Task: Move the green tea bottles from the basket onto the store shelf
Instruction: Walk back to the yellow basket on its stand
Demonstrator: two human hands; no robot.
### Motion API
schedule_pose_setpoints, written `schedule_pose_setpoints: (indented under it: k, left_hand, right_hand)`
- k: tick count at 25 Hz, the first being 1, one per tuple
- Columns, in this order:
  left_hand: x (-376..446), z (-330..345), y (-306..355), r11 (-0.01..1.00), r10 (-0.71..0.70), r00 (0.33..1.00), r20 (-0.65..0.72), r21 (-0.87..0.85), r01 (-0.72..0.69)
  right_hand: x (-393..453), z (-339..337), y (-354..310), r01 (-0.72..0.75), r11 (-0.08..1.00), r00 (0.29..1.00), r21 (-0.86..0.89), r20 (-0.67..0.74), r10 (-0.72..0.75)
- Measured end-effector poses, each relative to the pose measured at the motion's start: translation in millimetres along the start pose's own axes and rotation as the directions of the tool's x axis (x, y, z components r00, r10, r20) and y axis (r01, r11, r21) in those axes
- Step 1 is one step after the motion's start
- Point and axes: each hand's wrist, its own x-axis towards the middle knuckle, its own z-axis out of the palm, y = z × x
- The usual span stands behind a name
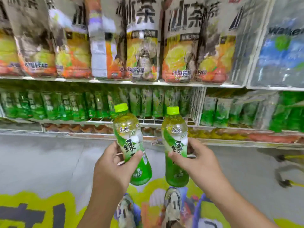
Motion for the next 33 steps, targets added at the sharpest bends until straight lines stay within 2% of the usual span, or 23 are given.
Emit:
schedule_pose_setpoints:
  k: [8,14,18,24,28,33]
  left_hand:
    - [99.7,8.1,-83.9,0.999,-0.017,0.996,0.085,0.040,0.014]
    - [151.5,32.0,-104.4,0.998,0.048,0.990,0.136,0.023,-0.052]
    - [172.1,43.2,-102.4,0.997,0.068,0.988,0.142,0.014,-0.070]
    - [199.9,60.1,-92.0,0.993,0.092,0.986,0.139,0.054,-0.100]
    - [210.0,66.2,-88.5,0.986,0.095,0.989,0.115,0.126,-0.110]
    - [219.6,68.9,-96.1,0.989,0.047,0.995,0.089,0.138,-0.059]
  right_hand:
    - [59.4,56.7,79.5,-0.079,0.987,0.979,0.141,-0.174,0.104]
    - [103.3,63.9,110.0,-0.050,0.983,0.972,0.179,-0.219,0.089]
    - [151.3,47.1,108.8,-0.030,0.996,0.952,0.078,-0.302,0.052]
    - [239.6,18.3,104.1,-0.183,0.982,0.905,-0.051,-0.400,0.148]
    - [282.8,12.2,108.4,-0.112,0.988,0.891,-0.108,-0.450,0.052]
    - [324.1,17.3,121.4,-0.212,0.940,0.871,-0.268,-0.487,0.058]
